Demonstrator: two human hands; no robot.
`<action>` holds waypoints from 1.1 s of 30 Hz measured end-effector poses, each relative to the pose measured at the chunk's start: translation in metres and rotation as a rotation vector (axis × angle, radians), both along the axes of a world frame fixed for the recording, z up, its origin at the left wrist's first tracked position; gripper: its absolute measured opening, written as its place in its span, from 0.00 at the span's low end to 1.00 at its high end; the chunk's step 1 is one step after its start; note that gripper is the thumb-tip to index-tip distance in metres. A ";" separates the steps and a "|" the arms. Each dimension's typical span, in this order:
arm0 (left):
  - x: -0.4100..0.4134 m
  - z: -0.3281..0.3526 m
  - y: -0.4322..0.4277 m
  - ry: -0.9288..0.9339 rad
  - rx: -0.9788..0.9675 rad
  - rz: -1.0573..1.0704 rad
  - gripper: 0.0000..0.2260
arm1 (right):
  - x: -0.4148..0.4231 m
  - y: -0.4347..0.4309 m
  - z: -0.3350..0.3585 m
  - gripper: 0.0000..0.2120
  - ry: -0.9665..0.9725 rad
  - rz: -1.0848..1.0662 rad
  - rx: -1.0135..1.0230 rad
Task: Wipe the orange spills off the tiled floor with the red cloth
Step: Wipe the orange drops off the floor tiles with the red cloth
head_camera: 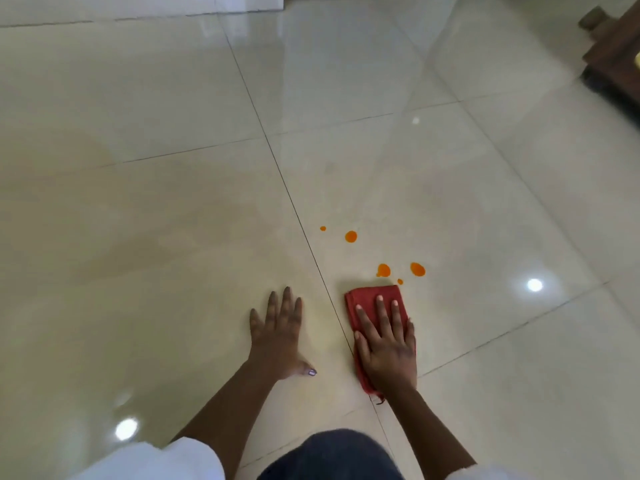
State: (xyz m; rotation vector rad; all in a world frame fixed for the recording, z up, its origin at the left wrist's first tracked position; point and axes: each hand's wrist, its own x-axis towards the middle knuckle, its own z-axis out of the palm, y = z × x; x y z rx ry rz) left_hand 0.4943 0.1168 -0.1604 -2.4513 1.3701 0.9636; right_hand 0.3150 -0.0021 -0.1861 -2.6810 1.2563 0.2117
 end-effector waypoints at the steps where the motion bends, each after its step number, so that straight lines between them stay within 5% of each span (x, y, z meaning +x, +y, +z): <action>1: -0.001 0.003 0.000 -0.003 0.029 0.006 0.57 | 0.002 0.001 0.004 0.25 0.004 -0.001 0.012; 8: 0.023 0.013 -0.024 0.024 -0.011 0.008 0.56 | 0.005 -0.012 0.010 0.26 0.054 -0.027 0.086; 13: 0.033 -0.003 -0.051 0.001 -0.069 0.021 0.58 | 0.051 -0.125 0.001 0.25 0.023 -0.288 0.035; 17: 0.034 -0.009 -0.052 -0.017 -0.069 0.019 0.59 | 0.087 -0.107 -0.002 0.24 -0.007 -0.027 0.022; 20: 0.037 -0.010 -0.049 -0.042 -0.095 0.038 0.59 | 0.033 -0.057 -0.004 0.23 -0.066 0.201 -0.014; 23: 0.040 -0.011 -0.051 -0.036 -0.076 0.029 0.60 | -0.005 -0.093 -0.003 0.24 -0.047 0.127 -0.031; 27: 0.039 -0.016 -0.051 -0.012 -0.078 0.045 0.62 | 0.075 -0.161 0.003 0.24 -0.008 -0.108 -0.014; 30: 0.042 -0.017 -0.049 -0.005 -0.085 0.047 0.62 | 0.137 -0.136 -0.001 0.24 -0.018 0.072 0.012; 33: 0.043 -0.017 -0.048 0.019 -0.095 0.066 0.64 | 0.105 -0.073 -0.007 0.23 -0.098 0.302 0.007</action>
